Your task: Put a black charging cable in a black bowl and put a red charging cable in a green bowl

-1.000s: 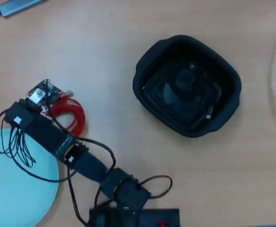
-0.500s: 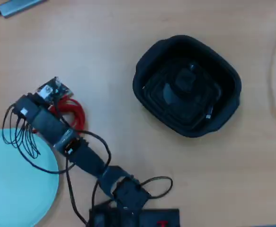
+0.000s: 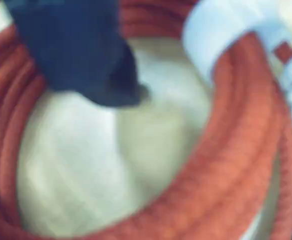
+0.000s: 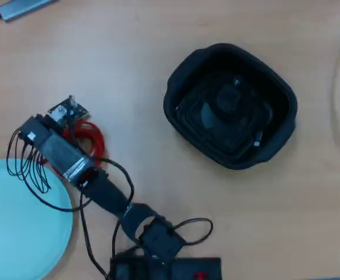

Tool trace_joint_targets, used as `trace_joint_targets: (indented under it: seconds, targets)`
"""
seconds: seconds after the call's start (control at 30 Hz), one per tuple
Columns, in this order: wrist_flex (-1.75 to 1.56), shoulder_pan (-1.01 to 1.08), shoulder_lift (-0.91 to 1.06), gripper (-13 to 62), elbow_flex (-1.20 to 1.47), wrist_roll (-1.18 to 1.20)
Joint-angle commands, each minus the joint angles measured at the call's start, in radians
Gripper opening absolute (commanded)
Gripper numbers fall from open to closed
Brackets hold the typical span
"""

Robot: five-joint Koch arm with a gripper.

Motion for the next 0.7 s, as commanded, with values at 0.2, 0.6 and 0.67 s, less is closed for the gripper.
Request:
trace_joint_targets:
  seconds: [0.2,0.6,0.67]
  targets:
    - [0.005,-0.002,0.014,-8.3,-0.091,0.012]
    - [0.032,0.071,0.385,-7.1,-0.091,0.069]
    - [0.034,0.067,0.482,-7.1,-0.087,0.069]
